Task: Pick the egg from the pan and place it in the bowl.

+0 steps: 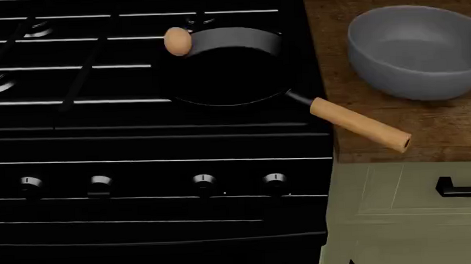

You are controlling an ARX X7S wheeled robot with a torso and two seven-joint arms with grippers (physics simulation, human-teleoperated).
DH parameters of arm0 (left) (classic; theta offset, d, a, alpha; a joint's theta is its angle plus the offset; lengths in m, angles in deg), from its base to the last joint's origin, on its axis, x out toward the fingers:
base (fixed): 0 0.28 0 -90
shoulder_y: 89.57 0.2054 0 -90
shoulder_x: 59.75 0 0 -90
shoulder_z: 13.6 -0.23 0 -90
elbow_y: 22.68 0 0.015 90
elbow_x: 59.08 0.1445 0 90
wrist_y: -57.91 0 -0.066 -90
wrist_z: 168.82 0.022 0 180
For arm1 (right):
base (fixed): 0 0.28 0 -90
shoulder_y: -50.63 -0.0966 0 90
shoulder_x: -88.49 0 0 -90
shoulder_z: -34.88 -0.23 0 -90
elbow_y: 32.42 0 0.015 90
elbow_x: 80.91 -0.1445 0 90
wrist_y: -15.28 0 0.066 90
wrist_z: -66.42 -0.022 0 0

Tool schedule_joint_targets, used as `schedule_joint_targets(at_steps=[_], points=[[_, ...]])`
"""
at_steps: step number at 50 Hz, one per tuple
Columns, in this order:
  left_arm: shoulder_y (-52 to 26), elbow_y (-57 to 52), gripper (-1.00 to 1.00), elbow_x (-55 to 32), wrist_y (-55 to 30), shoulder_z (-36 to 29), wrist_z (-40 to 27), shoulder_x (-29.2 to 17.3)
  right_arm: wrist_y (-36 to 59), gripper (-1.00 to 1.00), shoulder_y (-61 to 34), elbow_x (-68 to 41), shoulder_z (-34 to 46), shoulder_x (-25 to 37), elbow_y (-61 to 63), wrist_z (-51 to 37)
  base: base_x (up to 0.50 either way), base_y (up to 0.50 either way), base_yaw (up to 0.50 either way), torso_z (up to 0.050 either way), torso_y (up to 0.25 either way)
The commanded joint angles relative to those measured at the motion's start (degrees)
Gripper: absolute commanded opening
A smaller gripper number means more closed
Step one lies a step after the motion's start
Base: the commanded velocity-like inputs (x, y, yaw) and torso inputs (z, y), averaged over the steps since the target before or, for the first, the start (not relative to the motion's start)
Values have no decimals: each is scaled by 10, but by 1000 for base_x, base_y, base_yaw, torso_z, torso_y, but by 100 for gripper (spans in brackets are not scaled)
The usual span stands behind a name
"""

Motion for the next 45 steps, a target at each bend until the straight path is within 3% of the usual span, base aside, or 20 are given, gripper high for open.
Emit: schedule_joint_targets(at_steps=[1, 23, 30, 32, 37, 45], points=[[-2, 2, 100, 0, 1, -10, -10, -8, -5, 100, -2, -9, 11, 9, -7, -11, 0, 0, 0, 0, 0], [-2, -28, 100, -30, -26, -47, -47, -38, 20, 100, -12, -27, 38, 38, 2, -55, 0, 0, 0, 0, 0], [-21, -162, 100, -2, -118, -47, -77, -54, 118, 100, -18, -10, 26, 70, 187, -77, 0, 0, 0, 0, 0], [-19, -150, 100, -3, -79, -43, -83, -56, 145, 100, -21, -10, 23, 76, 237, -78, 0, 0, 0, 0, 0], [-28, -258, 100, 5, -146, -37, -92, -68, 226, 100, -42, -3, 20, 90, 367, -82, 0, 0, 0, 0, 0], [-65, -408, 100, 8, -249, -29, -94, -84, 443, 100, -155, -7, 20, 116, 592, -62, 0, 0, 0, 0, 0]])
